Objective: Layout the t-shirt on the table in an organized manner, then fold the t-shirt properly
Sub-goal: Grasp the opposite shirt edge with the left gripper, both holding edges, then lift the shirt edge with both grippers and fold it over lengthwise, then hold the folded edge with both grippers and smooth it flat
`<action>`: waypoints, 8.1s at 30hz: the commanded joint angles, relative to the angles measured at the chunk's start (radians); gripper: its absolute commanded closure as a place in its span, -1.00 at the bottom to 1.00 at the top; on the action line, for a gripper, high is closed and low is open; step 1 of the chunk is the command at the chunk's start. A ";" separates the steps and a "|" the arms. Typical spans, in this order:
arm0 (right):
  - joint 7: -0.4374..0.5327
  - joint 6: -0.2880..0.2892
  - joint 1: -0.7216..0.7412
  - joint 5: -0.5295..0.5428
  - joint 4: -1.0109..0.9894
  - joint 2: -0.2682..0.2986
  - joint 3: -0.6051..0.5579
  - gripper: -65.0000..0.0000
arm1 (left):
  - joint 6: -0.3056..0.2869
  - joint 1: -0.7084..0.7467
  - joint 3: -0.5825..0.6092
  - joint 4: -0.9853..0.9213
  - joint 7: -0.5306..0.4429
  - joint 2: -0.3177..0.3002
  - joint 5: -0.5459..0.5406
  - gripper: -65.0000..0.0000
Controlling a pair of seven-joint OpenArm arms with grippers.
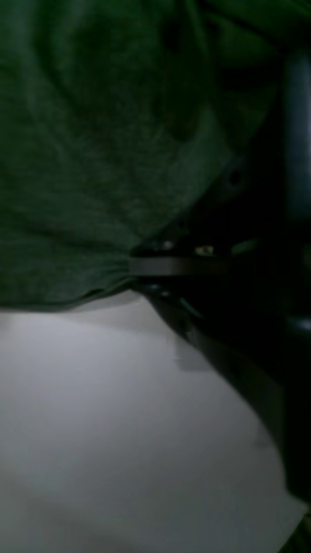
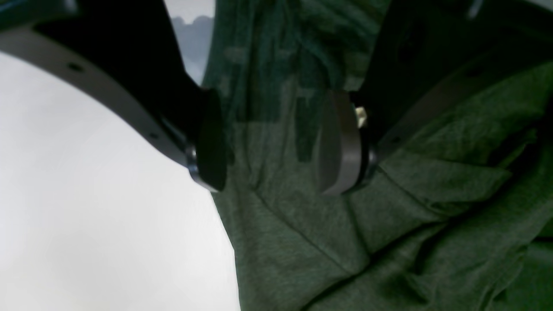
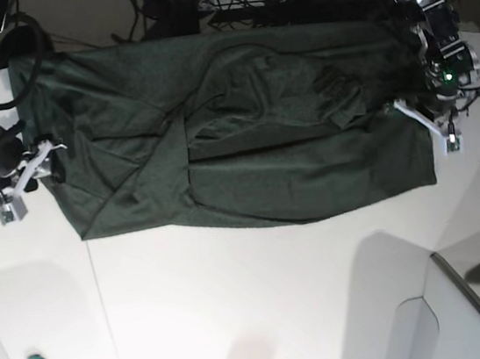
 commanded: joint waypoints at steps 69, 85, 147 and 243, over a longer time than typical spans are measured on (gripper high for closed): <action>0.320 0.003 0.735 -0.105 -1.027 0.177 -0.466 -0.01 | 0.013 -0.484 0.118 -0.686 -0.311 -0.123 -0.007 1.00; 0.359 -0.003 0.708 -0.108 -1.048 0.127 -0.472 0.04 | 0.013 -0.489 0.121 -0.686 -0.312 -0.128 -0.005 1.00; 0.339 -0.003 0.482 -0.108 -0.543 0.254 -0.349 0.98 | 0.007 -0.014 0.112 0.237 0.026 -0.113 -0.363 1.00; 0.158 0.001 -0.050 -0.103 0.058 0.068 0.057 0.15 | -0.057 0.285 -0.193 0.396 -0.100 0.045 -0.283 -0.58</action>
